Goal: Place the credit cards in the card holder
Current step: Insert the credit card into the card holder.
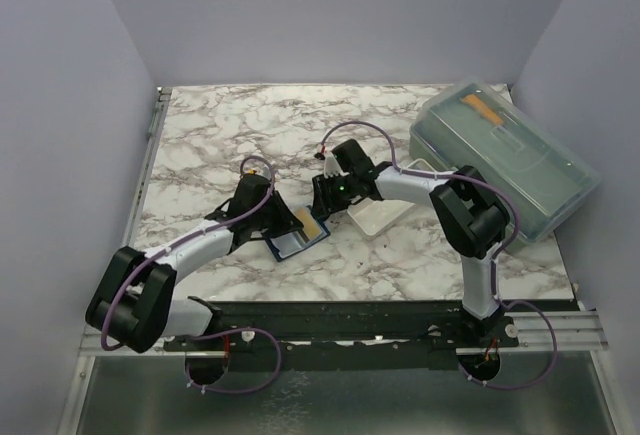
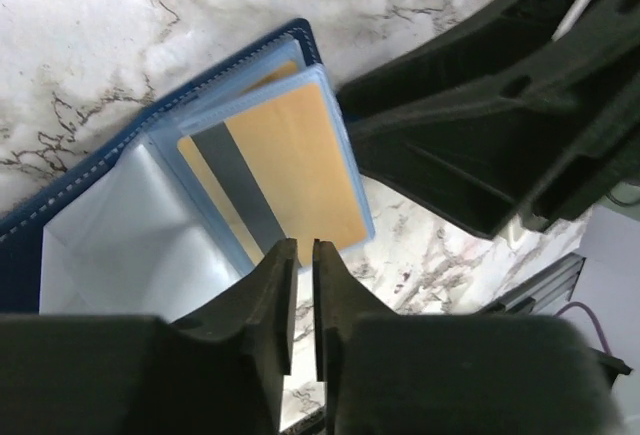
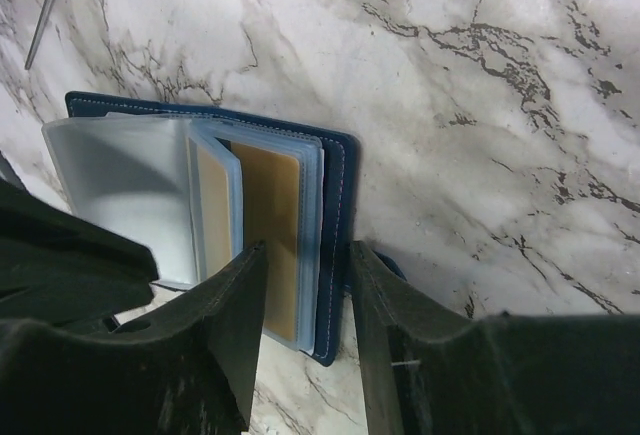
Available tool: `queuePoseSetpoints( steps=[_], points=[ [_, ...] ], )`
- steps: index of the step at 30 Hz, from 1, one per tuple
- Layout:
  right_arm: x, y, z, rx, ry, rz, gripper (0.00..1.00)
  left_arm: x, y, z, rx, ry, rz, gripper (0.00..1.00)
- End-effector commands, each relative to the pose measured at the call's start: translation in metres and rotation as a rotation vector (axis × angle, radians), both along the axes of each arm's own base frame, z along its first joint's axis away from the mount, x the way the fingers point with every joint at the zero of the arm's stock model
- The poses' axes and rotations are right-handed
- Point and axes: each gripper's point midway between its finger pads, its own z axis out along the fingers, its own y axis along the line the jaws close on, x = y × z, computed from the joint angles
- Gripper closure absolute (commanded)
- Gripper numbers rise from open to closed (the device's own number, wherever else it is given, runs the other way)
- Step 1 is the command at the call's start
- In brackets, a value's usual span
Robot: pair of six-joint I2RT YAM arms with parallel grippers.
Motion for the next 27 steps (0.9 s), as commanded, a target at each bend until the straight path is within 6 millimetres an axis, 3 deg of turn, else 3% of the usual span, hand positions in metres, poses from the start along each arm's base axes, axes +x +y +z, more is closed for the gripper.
queuePoseSetpoints(
  steps=[1, 4, 11, 23, 27],
  points=[
    [-0.021, -0.013, -0.011, -0.058, 0.082, 0.002, 0.57, 0.008, -0.002, -0.013, 0.019, 0.016, -0.015, 0.87],
    [-0.024, -0.013, -0.010, -0.054, 0.087, 0.016, 0.57, 0.004, 0.001, -0.023, 0.030, 0.043, 0.002, 0.91],
    [-0.032, -0.016, 0.001, -0.066, 0.062, 0.023, 0.55, 0.001, 0.005, -0.006, -0.010, -0.007, 0.030, 0.84],
    [-0.036, -0.007, 0.021, -0.058, 0.016, 0.023, 0.54, 0.005, 0.010, 0.001, -0.004, -0.007, 0.046, 0.52],
    [-0.025, -0.013, 0.017, -0.102, -0.001, -0.059, 0.62, 0.003, 0.011, -0.011, 0.022, 0.055, 0.049, 0.58]
  ],
)
